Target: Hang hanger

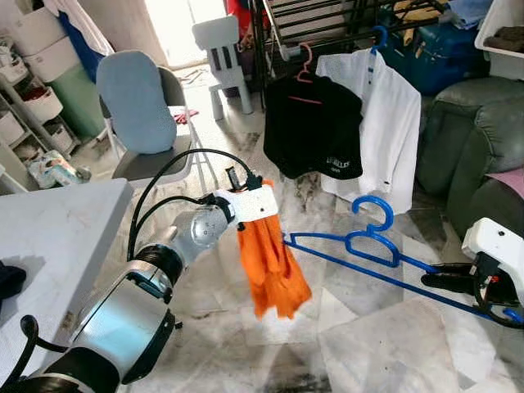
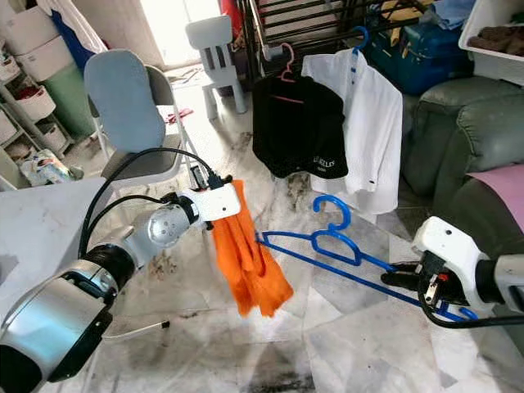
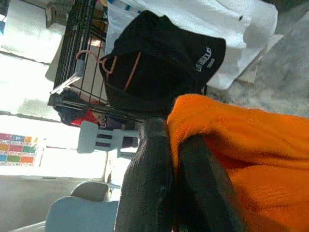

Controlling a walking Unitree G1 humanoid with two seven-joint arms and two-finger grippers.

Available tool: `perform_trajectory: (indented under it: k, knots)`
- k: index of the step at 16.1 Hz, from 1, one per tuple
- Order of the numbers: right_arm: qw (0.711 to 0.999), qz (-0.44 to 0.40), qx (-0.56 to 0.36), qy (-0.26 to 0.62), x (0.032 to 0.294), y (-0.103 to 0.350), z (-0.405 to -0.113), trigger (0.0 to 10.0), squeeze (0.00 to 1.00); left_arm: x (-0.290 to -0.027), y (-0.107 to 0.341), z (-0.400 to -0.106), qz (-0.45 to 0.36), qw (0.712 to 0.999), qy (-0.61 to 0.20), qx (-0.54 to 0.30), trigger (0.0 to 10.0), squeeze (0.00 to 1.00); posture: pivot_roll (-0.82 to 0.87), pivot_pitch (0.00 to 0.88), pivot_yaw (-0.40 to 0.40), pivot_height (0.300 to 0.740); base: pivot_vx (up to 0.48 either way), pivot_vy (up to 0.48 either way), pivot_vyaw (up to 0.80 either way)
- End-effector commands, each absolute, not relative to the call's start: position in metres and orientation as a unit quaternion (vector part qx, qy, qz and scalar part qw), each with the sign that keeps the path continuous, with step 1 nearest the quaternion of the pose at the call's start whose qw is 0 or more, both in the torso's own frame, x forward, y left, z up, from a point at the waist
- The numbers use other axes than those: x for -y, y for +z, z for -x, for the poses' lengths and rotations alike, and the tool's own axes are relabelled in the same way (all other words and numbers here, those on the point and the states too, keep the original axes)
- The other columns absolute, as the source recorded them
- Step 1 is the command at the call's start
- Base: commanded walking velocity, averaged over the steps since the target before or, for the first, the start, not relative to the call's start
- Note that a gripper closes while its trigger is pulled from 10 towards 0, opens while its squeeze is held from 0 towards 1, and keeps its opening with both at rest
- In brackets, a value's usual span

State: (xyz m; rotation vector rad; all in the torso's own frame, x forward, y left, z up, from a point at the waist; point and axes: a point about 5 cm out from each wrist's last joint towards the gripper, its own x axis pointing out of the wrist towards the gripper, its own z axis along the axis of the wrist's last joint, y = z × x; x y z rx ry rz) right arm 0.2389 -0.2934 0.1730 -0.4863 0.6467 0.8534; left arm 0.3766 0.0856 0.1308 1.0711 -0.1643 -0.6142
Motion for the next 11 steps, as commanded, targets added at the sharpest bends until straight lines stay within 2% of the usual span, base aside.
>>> perform_trajectory:
  k: [1, 6, 11]
  knots:
    - [0.832, 0.242, -0.288, 0.408, 0.290, 0.181, -0.241, 10.0, 0.00, -0.096, 0.133, -0.380, -0.514, 0.811, -0.271, 0.071, 10.0, 0.00, -0.24, 0.000, 0.192, 0.740, 0.000, 0.000, 0.00]
    - [0.838, 0.243, -0.279, 0.400, 0.289, 0.180, -0.245, 10.0, 0.00, -0.092, 0.133, -0.378, -0.506, 0.813, -0.279, 0.078, 10.0, 0.00, -0.24, 0.000, 0.195, 0.740, 0.000, 0.000, 0.00]
    - [0.844, 0.216, -0.277, 0.406, 0.281, 0.167, -0.248, 10.0, 0.00, -0.077, 0.152, -0.376, -0.465, 0.816, -0.312, 0.144, 10.0, 0.00, -0.24, 0.000, 0.190, 0.740, 0.000, 0.000, 0.00]
